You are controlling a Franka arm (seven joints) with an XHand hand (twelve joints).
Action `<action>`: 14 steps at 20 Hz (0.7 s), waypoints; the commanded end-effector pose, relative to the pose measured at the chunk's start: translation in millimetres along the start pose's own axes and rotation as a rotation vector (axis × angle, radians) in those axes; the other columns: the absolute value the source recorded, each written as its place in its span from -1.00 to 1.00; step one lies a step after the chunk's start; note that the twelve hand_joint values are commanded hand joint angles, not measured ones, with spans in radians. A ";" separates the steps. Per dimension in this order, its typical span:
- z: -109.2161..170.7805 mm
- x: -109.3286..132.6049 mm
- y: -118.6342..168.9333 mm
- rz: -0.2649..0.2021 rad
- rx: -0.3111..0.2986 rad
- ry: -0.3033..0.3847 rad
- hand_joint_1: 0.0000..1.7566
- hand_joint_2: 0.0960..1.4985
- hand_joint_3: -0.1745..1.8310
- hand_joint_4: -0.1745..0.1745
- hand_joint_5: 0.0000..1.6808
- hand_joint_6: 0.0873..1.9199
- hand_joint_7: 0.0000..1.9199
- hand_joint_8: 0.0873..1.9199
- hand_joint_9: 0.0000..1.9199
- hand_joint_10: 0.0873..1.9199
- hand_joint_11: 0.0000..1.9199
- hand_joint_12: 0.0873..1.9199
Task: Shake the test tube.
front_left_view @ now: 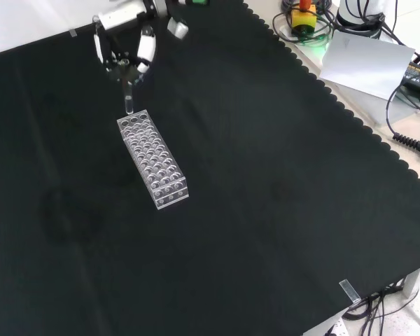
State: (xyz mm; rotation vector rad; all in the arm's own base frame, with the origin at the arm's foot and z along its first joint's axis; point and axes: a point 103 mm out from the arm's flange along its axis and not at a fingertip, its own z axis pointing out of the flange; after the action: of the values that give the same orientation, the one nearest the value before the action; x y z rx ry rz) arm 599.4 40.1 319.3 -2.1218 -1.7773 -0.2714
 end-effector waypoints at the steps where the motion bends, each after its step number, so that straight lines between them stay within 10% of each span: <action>1: -37.2 1.1 -18.2 0.005 -0.040 0.042 0.40 -0.17 -0.27 -1.00 0.65 -0.65 0.90 -0.68 0.80 -0.71 0.40 -0.19; 7: -37.3 13.8 -29.5 0.008 -0.041 0.067 0.40 -0.18 -0.26 -1.00 0.65 -0.65 0.90 -0.68 0.80 -0.71 0.40 -0.19; 14: -12.0 81.2 -44.8 -0.087 0.019 0.143 0.40 -0.18 -0.26 -1.00 0.65 -0.65 0.90 -0.69 0.80 -0.71 0.40 -0.19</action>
State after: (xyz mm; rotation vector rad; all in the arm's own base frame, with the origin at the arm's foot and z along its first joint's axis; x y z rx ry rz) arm 576.3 69.5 364.3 -2.0655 -1.7503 -0.3969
